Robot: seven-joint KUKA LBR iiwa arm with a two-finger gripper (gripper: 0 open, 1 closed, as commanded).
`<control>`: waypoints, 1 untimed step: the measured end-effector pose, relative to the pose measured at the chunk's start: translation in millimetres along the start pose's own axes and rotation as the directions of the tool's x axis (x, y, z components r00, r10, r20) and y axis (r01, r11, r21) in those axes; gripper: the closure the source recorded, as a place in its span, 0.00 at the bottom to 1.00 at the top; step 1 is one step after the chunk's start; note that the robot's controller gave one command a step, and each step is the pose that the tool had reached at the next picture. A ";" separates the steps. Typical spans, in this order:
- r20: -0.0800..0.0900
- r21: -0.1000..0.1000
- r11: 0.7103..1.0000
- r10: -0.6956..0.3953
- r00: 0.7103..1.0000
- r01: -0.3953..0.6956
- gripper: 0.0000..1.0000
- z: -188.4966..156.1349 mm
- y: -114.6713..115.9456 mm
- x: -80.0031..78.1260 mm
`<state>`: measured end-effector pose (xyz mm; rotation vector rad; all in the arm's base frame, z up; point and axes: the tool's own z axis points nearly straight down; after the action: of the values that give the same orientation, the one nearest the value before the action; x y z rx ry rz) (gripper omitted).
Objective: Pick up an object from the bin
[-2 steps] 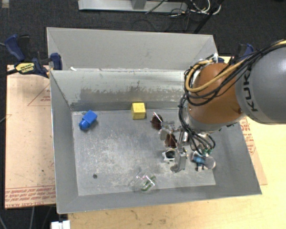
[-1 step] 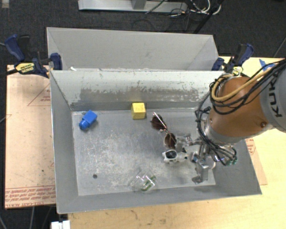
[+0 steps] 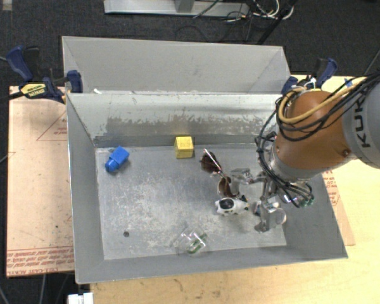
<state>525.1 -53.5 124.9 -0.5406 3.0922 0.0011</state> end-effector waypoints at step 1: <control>0.000 0.000 0.986 0.167 0.986 -0.167 0.00 43.5 -1.3 -3.7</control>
Offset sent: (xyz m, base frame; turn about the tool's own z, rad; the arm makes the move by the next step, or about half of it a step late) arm 0.0110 0.0026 -0.0549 0.1805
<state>529.2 -53.4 81.4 -0.2788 3.1263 0.0014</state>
